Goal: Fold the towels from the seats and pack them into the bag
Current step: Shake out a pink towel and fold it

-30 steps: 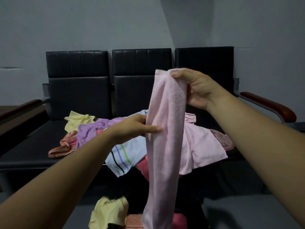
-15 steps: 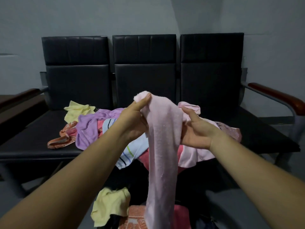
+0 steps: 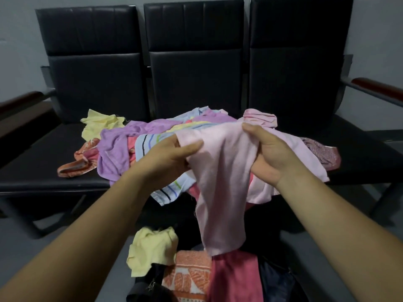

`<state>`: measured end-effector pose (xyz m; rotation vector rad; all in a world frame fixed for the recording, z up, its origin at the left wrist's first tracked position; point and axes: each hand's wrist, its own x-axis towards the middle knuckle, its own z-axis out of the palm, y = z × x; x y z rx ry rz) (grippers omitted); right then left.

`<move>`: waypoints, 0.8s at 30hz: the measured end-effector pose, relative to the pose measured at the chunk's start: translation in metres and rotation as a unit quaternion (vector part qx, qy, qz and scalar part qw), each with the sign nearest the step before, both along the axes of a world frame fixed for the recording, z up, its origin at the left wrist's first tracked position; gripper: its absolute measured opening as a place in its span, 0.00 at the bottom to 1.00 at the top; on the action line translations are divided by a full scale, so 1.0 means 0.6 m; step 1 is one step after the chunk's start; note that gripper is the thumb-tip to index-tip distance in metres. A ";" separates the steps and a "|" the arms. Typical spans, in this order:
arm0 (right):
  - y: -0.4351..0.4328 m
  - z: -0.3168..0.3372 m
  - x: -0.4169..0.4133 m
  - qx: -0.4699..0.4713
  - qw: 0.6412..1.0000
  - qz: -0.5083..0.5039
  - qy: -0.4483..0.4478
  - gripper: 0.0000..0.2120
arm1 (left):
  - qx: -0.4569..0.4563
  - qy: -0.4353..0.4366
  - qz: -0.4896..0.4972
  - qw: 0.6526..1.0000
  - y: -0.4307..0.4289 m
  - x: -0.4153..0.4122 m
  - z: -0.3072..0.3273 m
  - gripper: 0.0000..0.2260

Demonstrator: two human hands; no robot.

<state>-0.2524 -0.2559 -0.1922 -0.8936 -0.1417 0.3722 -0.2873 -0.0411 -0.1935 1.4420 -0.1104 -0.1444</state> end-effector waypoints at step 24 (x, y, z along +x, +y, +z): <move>-0.050 0.015 -0.012 -0.155 0.978 0.117 -0.080 0.10 | -0.124 -0.045 0.017 0.991 0.006 -0.010 0.044 0.10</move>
